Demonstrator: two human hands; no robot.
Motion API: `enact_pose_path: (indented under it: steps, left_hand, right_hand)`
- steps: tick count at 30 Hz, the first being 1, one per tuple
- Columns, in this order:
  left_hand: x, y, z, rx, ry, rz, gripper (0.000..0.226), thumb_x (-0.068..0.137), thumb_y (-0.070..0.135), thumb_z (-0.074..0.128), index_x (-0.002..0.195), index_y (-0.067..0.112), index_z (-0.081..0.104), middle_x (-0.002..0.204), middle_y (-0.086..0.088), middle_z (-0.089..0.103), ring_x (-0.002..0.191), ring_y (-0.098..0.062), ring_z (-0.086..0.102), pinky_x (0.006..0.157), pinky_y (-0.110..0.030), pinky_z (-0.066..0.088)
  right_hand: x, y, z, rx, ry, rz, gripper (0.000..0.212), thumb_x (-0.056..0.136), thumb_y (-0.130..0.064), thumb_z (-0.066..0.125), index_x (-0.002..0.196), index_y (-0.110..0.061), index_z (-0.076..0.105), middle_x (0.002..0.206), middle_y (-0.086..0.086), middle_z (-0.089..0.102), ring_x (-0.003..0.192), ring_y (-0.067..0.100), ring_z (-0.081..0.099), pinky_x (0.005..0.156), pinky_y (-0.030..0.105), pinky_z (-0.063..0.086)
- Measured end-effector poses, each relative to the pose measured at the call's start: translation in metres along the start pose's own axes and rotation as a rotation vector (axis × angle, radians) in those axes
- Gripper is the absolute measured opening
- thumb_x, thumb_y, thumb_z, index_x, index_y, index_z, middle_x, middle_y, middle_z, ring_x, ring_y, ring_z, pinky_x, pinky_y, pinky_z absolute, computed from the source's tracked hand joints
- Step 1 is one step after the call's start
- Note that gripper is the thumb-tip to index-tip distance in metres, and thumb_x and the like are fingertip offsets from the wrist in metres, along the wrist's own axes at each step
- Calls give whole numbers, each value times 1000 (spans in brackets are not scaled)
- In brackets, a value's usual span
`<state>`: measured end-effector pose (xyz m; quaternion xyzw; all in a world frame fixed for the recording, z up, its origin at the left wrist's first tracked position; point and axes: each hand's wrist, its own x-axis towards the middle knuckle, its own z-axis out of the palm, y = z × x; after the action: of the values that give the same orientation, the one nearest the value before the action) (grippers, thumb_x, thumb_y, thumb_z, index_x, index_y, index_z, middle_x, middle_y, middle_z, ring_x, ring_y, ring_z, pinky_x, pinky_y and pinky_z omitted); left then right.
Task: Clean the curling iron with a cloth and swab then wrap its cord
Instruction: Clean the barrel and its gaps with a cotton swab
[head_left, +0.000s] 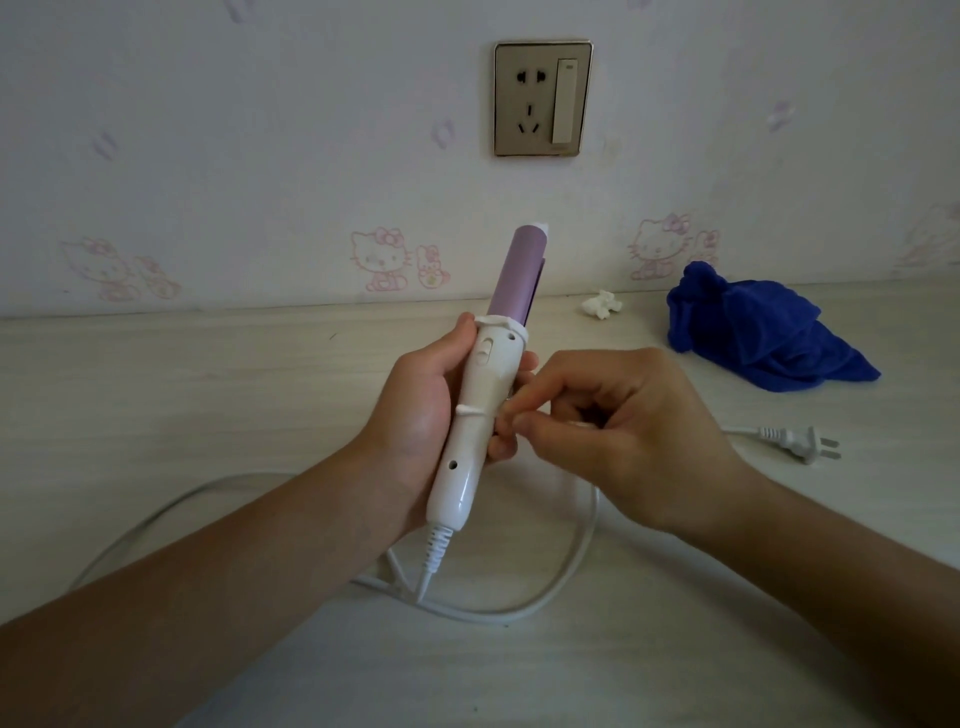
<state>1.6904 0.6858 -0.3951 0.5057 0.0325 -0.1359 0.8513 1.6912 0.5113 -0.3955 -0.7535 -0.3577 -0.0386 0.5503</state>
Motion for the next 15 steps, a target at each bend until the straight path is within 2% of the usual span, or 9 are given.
enact_pose_path:
  steps: [3, 5, 7, 9, 10, 11, 13, 15]
  left_hand:
    - [0, 2, 0, -10, 5, 8, 57, 103, 50, 45, 81, 12, 81, 77, -6, 69, 50, -18, 58, 44, -24, 45]
    - [0, 3, 0, -49, 31, 16, 53, 103, 47, 47, 86, 9, 81, 84, -8, 74, 57, -18, 66, 45, -25, 51]
    - [0, 4, 0, -43, 45, 14, 54, 103, 47, 47, 86, 10, 81, 85, -8, 74, 58, -17, 66, 44, -25, 50]
    - [0, 5, 0, 12, 45, 14, 58, 103, 50, 43, 81, 13, 82, 81, -6, 72, 54, -16, 59, 45, -24, 44]
    - [1, 6, 0, 16, 51, 17, 58, 103, 49, 43, 84, 11, 82, 79, -6, 72, 53, -16, 58, 45, -24, 43]
    - [1, 6, 0, -2, 59, 20, 57, 104, 48, 42, 92, 7, 80, 77, -7, 72, 55, -17, 59, 47, -25, 45]
    - [2, 7, 0, -49, 70, 17, 54, 105, 46, 43, 110, -1, 70, 80, -11, 71, 67, -20, 60, 58, -30, 47]
    - [3, 7, 0, -74, 80, 14, 55, 105, 46, 43, 116, -4, 65, 83, -14, 68, 65, -20, 59, 55, -29, 48]
  right_hand:
    - [1, 1, -2, -17, -5, -1, 13, 89, 2, 74, 86, -9, 80, 51, 8, 56, 44, 31, 41, 48, 44, 44]
    - [-2, -2, 2, -10, -53, -9, 13, 88, 0, 74, 87, -11, 80, 50, 2, 54, 44, 23, 43, 55, 47, 52]
    - [-3, -3, 4, -19, -42, -13, 13, 88, -1, 74, 87, -13, 80, 49, 0, 53, 44, 20, 43, 56, 42, 52]
    - [-2, -1, 3, -30, -7, -19, 13, 89, -3, 73, 86, -14, 80, 50, 5, 54, 44, 22, 43, 54, 33, 51]
    - [-2, -1, 3, -31, -12, -18, 13, 89, -3, 73, 86, -15, 80, 50, 4, 54, 44, 23, 44, 57, 36, 55]
    - [-3, -2, 5, -24, -36, -17, 14, 88, -3, 74, 86, -15, 79, 49, 1, 53, 43, 21, 45, 64, 45, 59]
    - [-6, -4, 9, -19, -98, -17, 14, 89, -2, 74, 86, -15, 79, 49, -8, 50, 43, 17, 47, 76, 58, 58]
    - [-6, -5, 11, -4, -81, -26, 14, 89, 2, 74, 86, -11, 79, 49, -9, 49, 44, 15, 50, 89, 54, 59]
